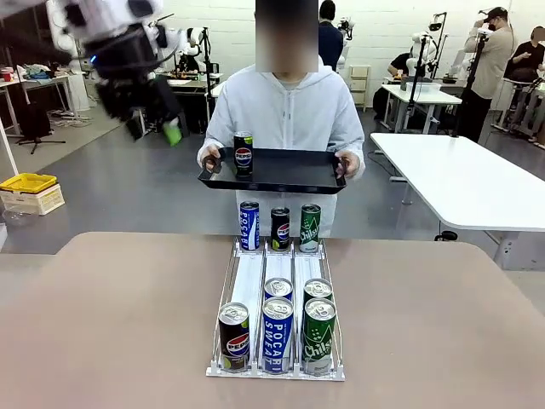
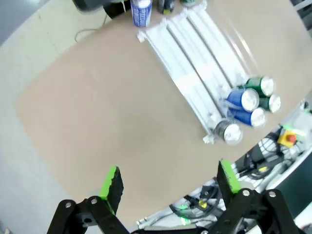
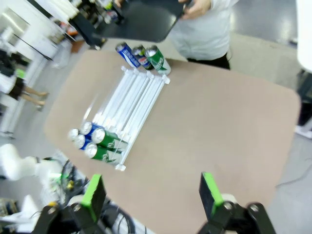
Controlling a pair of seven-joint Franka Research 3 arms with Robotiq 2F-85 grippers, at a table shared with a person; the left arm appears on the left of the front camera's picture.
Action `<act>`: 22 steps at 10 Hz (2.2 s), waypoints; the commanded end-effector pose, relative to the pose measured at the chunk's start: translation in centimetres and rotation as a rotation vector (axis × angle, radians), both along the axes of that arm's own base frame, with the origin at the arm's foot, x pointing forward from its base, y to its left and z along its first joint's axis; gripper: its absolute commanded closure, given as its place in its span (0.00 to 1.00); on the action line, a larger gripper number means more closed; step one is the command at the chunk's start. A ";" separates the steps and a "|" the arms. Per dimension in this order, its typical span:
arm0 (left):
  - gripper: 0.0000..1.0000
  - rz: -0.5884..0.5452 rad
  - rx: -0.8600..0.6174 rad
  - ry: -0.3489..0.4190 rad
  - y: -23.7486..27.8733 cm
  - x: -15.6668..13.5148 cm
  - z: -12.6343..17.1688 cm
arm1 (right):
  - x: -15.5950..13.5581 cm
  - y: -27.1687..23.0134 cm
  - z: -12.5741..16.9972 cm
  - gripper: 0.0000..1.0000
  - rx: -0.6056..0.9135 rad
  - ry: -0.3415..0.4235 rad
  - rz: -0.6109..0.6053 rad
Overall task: Retrieve and hand over the desired beverage to the person.
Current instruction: Place the picked can on the Handle tray extended by the person, then pick up another can of the same type that the person held from the Automatic Can Dispenser.
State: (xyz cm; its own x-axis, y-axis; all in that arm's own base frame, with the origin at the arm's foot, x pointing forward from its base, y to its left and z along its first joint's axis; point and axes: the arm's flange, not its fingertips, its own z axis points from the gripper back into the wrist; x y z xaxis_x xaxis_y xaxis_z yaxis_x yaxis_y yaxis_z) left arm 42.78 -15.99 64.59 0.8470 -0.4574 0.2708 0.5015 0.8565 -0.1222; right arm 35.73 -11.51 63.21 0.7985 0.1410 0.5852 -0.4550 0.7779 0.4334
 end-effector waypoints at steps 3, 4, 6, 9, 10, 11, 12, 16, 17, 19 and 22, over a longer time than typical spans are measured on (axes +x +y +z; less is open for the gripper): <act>0.00 -0.046 -0.004 -0.027 0.6 -4.5 -4.4 | 0.2 0.0 0.1 0.00 0.028 -0.015 0.019; 0.00 -0.039 -0.007 -0.018 0.2 -3.9 -4.4 | 0.2 0.0 0.1 0.00 0.028 -0.015 0.019; 0.00 -0.024 0.011 -0.011 0.3 -5.1 -5.2 | 0.2 0.0 0.1 0.00 0.028 -0.015 0.019; 0.00 -0.024 0.011 -0.011 0.3 -5.1 -5.2 | 0.2 0.0 0.1 0.00 0.028 -0.015 0.019; 0.00 -0.024 0.011 -0.011 0.3 -5.1 -5.2 | 0.2 0.0 0.1 0.00 0.028 -0.015 0.019; 0.00 -0.024 0.011 -0.011 0.3 -5.1 -5.2 | 0.2 0.0 0.1 0.00 0.028 -0.015 0.019; 0.00 -0.024 0.011 -0.011 0.3 -5.1 -5.2 | 0.2 0.0 0.1 0.00 0.028 -0.015 0.019; 0.00 -0.024 0.011 -0.011 0.3 -5.1 -5.2 | 0.2 0.0 0.1 0.00 0.028 -0.015 0.019; 0.00 -0.031 0.005 -0.008 0.2 -5.0 -5.2 | 0.2 0.0 0.1 0.00 0.028 -0.015 0.019; 0.00 -0.143 -0.120 -0.124 4.5 -5.2 -3.7 | 0.2 0.0 0.1 0.00 0.028 -0.015 0.019; 0.00 -0.217 -0.277 -0.197 11.7 -5.1 -2.8 | 0.2 0.0 0.1 0.00 0.028 -0.015 0.019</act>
State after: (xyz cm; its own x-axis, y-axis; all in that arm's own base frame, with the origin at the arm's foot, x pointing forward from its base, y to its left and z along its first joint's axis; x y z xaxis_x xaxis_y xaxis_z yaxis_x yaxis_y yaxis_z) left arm 38.09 -6.22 63.05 0.6879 -0.5127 0.5137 0.6621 0.7333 -0.1548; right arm 35.71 -11.54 63.23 0.7983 0.1406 0.5856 -0.4549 0.7780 0.4333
